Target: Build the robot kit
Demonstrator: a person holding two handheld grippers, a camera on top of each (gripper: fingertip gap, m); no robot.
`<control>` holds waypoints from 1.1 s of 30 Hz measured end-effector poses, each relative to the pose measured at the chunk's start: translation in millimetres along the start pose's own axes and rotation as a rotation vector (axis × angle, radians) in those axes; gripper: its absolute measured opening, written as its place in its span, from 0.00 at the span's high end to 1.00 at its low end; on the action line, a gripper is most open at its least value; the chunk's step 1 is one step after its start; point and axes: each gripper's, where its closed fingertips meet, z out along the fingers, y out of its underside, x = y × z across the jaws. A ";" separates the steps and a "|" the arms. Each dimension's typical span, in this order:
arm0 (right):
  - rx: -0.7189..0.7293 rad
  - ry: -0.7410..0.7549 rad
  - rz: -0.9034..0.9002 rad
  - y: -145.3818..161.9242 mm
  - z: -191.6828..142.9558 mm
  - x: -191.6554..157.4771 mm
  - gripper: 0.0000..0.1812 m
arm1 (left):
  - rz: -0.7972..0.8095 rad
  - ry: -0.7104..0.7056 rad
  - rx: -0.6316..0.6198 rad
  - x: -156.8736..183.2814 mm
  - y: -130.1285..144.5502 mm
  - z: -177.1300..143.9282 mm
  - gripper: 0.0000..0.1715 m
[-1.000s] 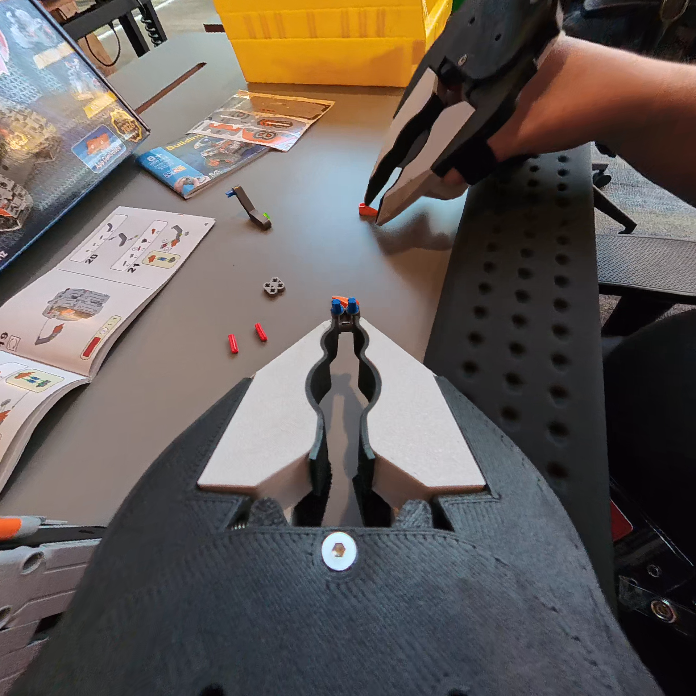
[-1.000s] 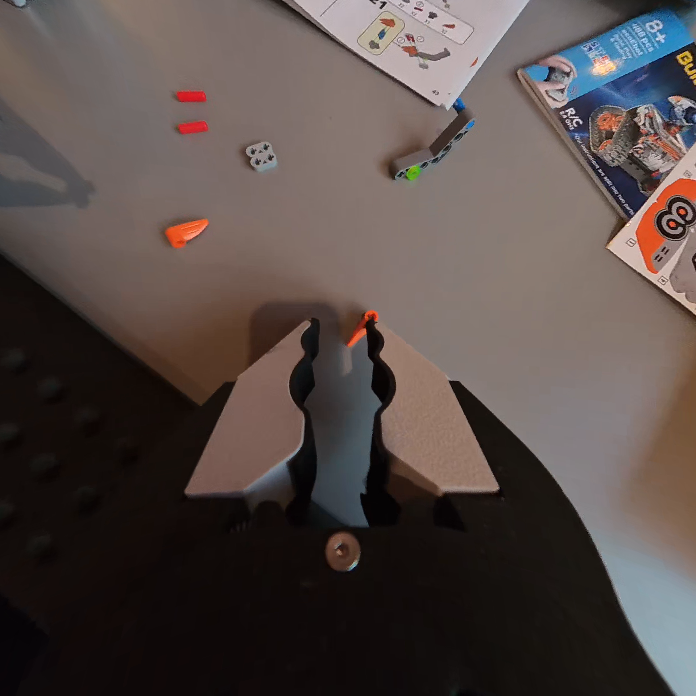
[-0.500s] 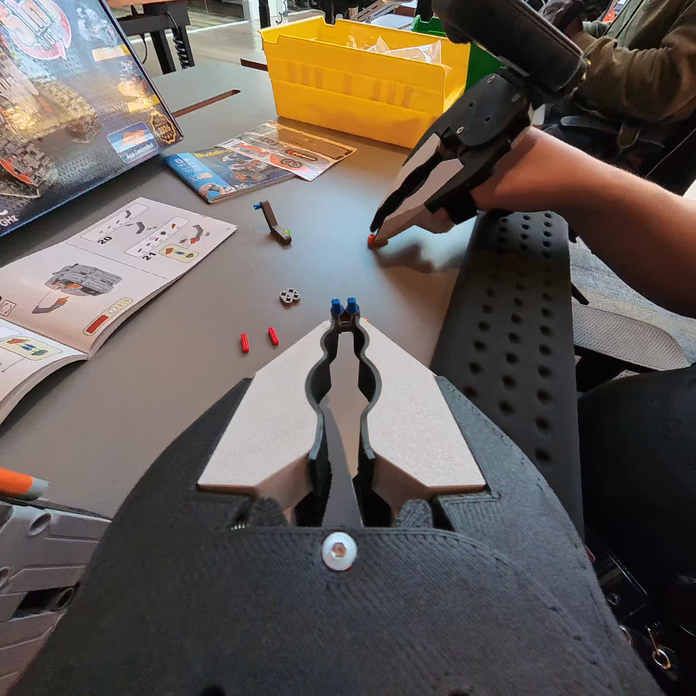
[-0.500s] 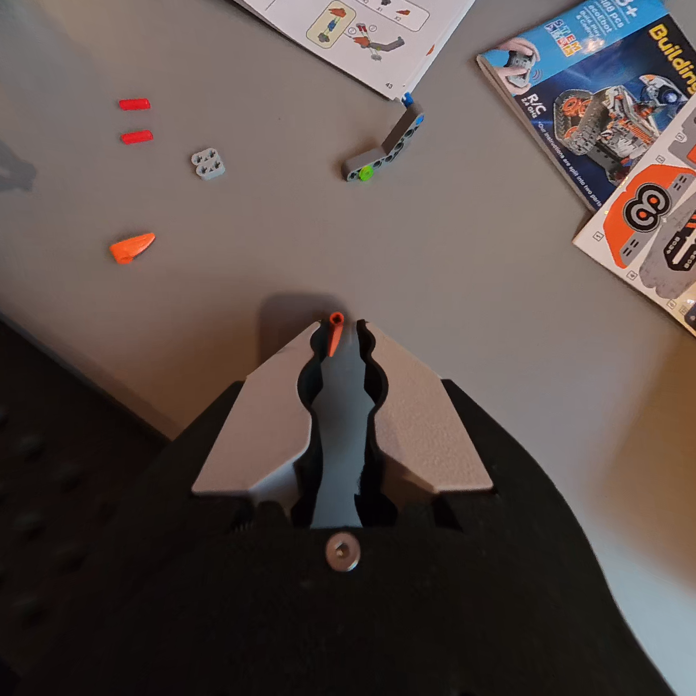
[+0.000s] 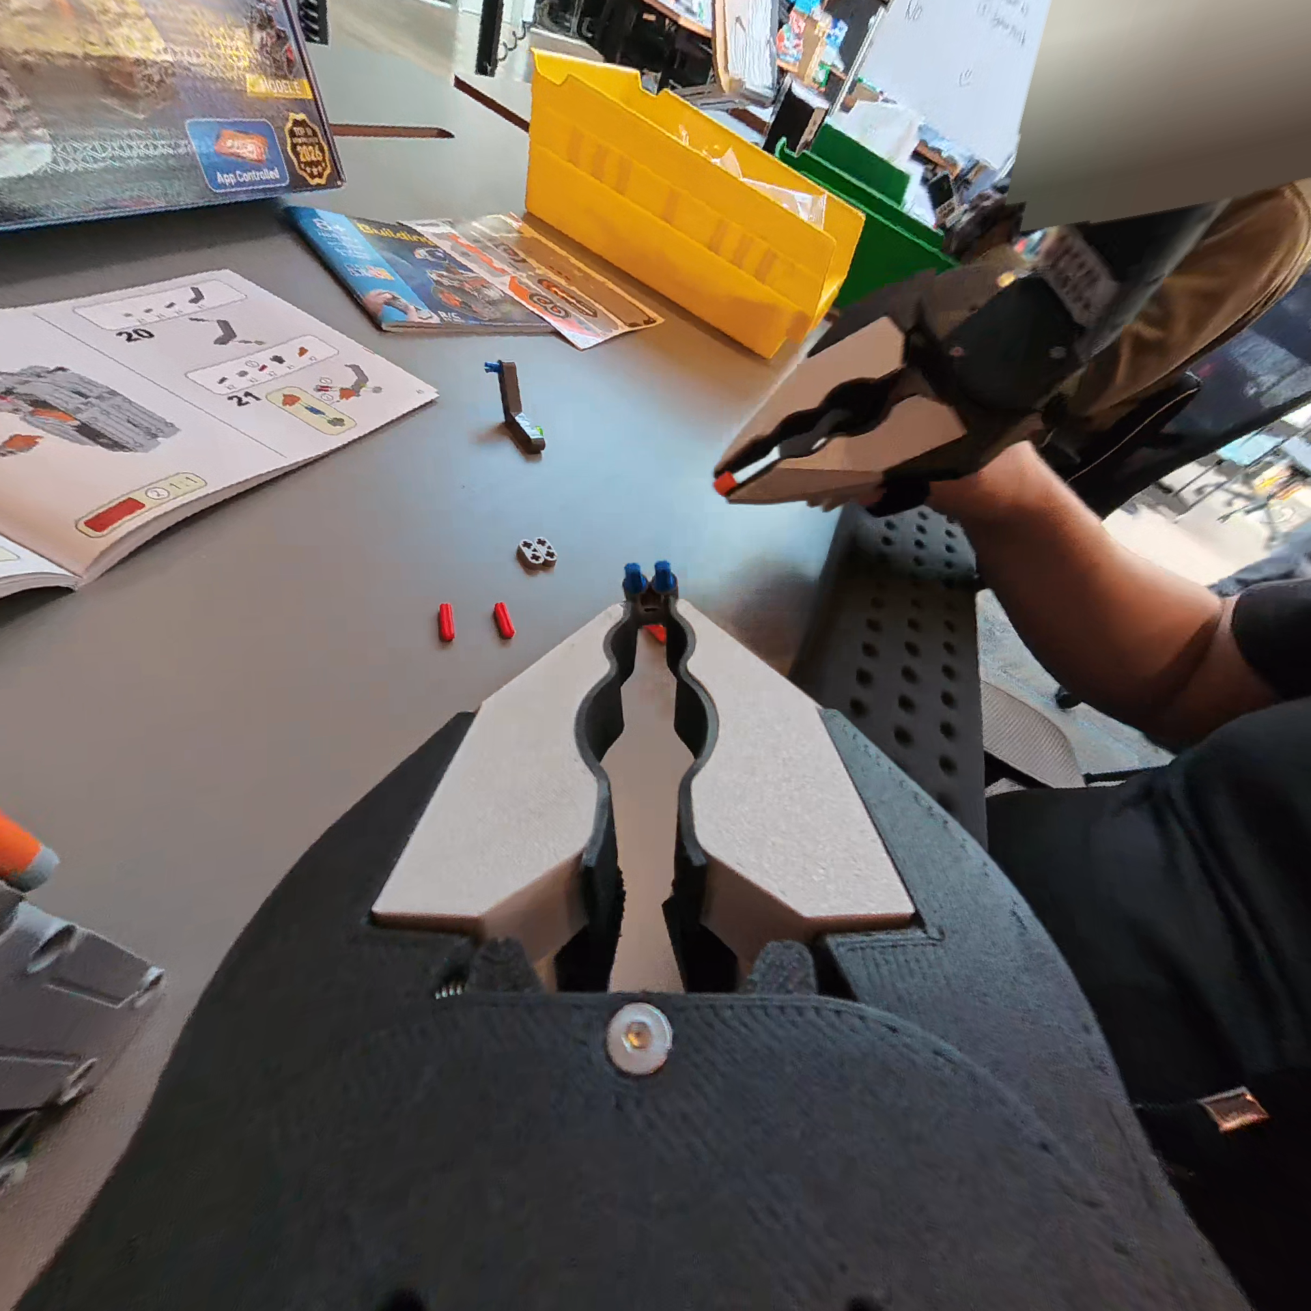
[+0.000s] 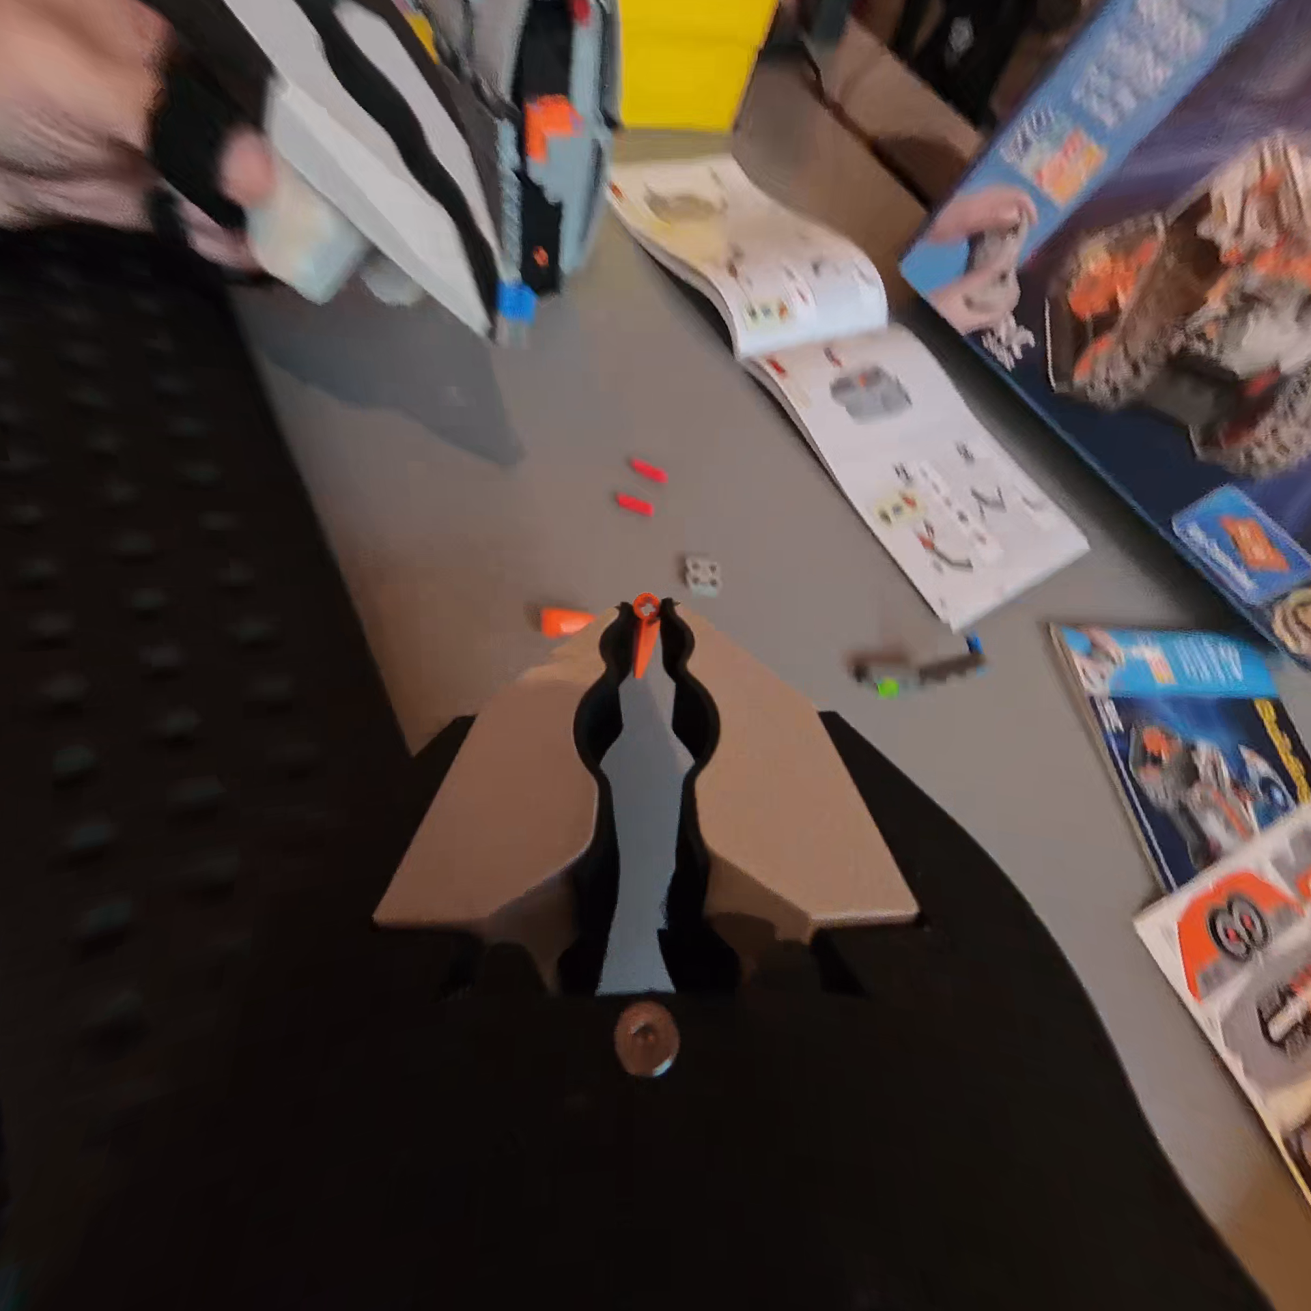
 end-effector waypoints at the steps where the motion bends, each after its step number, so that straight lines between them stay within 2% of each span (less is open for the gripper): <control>1: 0.029 -0.037 -0.007 -11.0 0.9 -7.0 0.96 | 0.038 -0.027 -0.013 -0.5 1.1 1.1 0.97; 5: 0.119 -0.207 -0.083 -39.6 6.2 -35.6 0.96 | 0.344 -0.094 -0.049 17.2 4.5 8.1 0.97; 7: 0.125 -0.247 -0.183 -40.0 11.4 -43.0 0.96 | 0.497 -0.094 -0.076 29.1 10.0 12.9 0.97; 9: 0.099 -0.317 -0.264 -33.3 14.4 -50.3 0.96 | 0.580 -0.095 -0.126 33.0 19.6 17.8 0.96; 15: 0.108 -0.493 -0.341 -34.5 9.4 -62.7 0.96 | 0.654 -0.041 -0.184 44.1 33.8 24.0 0.97; 25: -0.057 -0.605 -0.363 -22.1 15.1 -75.9 0.96 | 0.733 -0.044 -0.245 47.6 46.0 29.5 0.96; 33: -0.168 -0.695 -0.571 -15.1 10.2 -84.1 0.96 | 0.762 -0.003 -0.263 55.5 52.6 30.9 0.97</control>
